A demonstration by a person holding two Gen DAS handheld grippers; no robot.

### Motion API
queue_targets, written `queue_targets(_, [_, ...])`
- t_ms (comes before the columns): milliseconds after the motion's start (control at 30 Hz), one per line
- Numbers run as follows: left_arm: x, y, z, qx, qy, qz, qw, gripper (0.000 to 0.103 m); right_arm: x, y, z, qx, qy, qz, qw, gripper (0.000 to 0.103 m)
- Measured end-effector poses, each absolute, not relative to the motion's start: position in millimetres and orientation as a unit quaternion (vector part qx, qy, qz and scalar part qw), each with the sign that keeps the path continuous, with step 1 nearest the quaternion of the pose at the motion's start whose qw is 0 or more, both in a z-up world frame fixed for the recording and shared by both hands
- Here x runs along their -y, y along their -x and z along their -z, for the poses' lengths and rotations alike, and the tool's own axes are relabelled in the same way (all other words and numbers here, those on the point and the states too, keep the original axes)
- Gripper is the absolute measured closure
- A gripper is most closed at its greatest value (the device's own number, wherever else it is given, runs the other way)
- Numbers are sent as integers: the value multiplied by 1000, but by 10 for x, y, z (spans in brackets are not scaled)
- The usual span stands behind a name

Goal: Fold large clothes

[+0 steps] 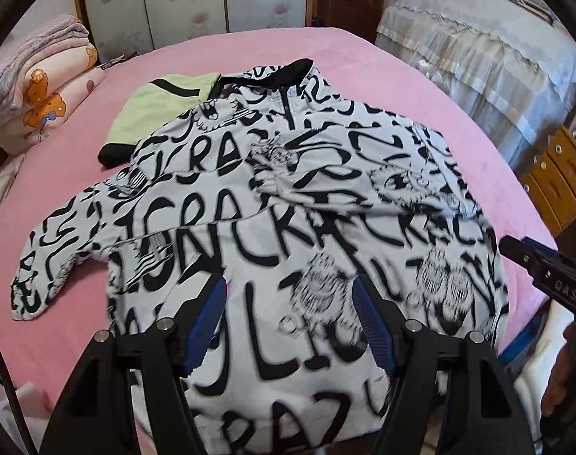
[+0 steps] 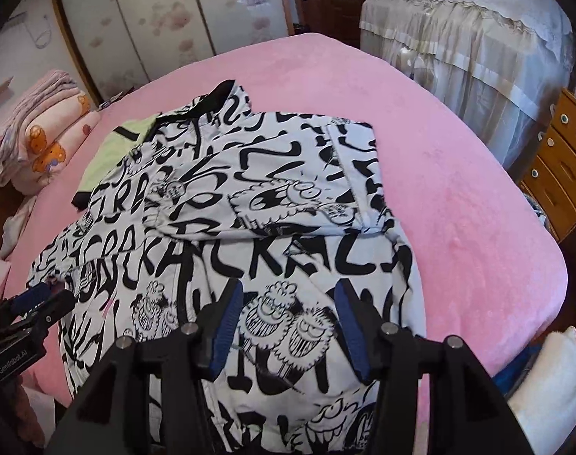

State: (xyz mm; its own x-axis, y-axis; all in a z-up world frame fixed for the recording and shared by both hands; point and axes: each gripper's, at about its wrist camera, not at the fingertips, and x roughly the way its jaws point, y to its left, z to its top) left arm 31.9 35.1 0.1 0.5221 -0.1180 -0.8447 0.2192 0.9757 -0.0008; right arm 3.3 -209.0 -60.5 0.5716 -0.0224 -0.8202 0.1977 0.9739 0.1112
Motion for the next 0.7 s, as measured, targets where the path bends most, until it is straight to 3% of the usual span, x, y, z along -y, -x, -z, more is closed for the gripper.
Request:
queue_targets(400, [-1573, -220, -134, -482, 7, 28, 876, 34, 1278, -120, 721, -485, -48, 6, 873, 52])
queue_targets(700, [-2489, -338, 64, -490, 74, -31, 868, 33, 473, -400, 627, -481, 1, -49, 875, 52])
